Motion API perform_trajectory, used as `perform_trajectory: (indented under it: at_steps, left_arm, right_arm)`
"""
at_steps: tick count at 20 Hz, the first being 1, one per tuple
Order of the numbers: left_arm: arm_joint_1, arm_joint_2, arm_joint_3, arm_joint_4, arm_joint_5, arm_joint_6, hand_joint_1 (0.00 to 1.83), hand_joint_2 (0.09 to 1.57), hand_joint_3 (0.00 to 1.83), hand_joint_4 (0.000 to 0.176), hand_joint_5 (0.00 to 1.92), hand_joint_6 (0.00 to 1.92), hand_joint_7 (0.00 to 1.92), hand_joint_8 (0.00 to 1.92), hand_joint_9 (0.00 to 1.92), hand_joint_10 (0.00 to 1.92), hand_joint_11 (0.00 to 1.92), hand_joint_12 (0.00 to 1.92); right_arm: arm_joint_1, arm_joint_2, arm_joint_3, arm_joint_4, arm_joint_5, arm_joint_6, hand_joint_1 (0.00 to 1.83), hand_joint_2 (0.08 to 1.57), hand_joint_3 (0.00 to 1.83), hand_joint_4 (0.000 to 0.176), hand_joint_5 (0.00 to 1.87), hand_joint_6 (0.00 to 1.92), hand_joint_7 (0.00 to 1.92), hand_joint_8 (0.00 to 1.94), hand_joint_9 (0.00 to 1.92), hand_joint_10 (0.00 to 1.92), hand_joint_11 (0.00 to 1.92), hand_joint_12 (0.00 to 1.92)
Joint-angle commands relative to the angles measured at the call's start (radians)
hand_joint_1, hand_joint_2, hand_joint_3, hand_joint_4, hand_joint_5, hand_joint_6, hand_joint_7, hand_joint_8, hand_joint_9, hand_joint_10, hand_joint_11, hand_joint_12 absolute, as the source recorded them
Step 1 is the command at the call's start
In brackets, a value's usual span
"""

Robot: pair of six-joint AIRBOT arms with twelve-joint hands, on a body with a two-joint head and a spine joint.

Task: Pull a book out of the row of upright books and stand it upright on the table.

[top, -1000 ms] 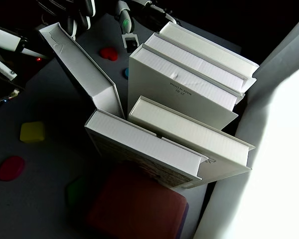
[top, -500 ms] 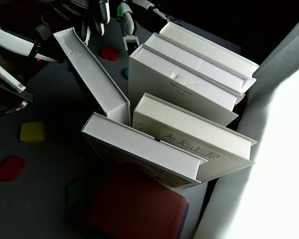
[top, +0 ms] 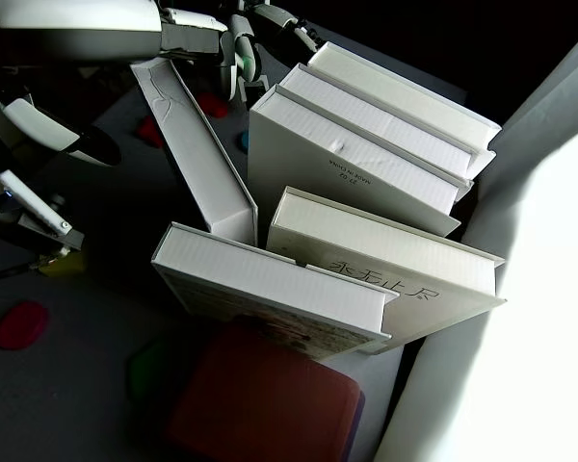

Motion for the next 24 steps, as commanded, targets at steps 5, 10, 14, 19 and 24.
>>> perform_trajectory:
  at_steps: [5, 10, 14, 19, 24]
  left_arm:
    - [-0.009, -0.004, 0.006, -0.019, -0.116, -0.010, 0.42, 1.36, 0.00, 0.048, 0.14, 0.01, 0.00, 0.00, 0.00, 0.00, 0.00, 0.00]
    - [-0.009, -0.004, 0.005, -0.019, -0.116, -0.015, 0.44, 1.36, 0.00, 0.041, 0.17, 0.01, 0.00, 0.00, 0.00, 0.00, 0.00, 0.00]
    - [-0.008, -0.004, 0.005, -0.019, -0.118, -0.017, 0.42, 1.36, 0.00, 0.058, 0.16, 0.00, 0.00, 0.00, 0.00, 0.00, 0.00, 0.00]
    - [-0.005, 0.004, -0.008, -0.019, -0.140, -0.019, 0.46, 1.37, 0.00, 0.053, 0.15, 0.00, 0.00, 0.00, 0.00, 0.00, 0.00, 0.00]
    - [0.005, 0.032, -0.042, -0.031, -0.182, -0.007, 0.44, 1.36, 0.00, 0.072, 0.15, 0.00, 0.00, 0.00, 0.00, 0.00, 0.00, 0.00]
  right_arm:
    - [0.024, 0.012, -0.004, 0.102, -0.038, -0.034, 0.90, 0.86, 0.00, 0.082, 0.00, 0.00, 0.00, 0.00, 0.00, 0.00, 0.00, 0.63]
    - [0.037, 0.064, -0.015, 0.255, -0.039, -0.129, 0.52, 0.97, 0.00, 0.170, 0.00, 0.00, 0.00, 0.00, 0.00, 0.00, 0.00, 0.00]
    - [0.053, 0.118, -0.047, 0.344, -0.039, -0.201, 0.58, 0.84, 0.00, 0.165, 0.00, 0.00, 0.00, 0.00, 0.00, 0.00, 0.00, 0.00]
    - [0.057, 0.237, -0.101, 0.592, -0.039, -0.415, 0.63, 0.90, 0.00, 0.074, 0.00, 0.00, 0.00, 0.00, 0.00, 0.00, 0.00, 0.00]
    - [0.054, 0.327, -0.124, 0.742, -0.068, -0.510, 0.58, 1.05, 0.03, 0.045, 0.00, 0.00, 0.00, 0.00, 0.00, 0.00, 0.00, 0.00]
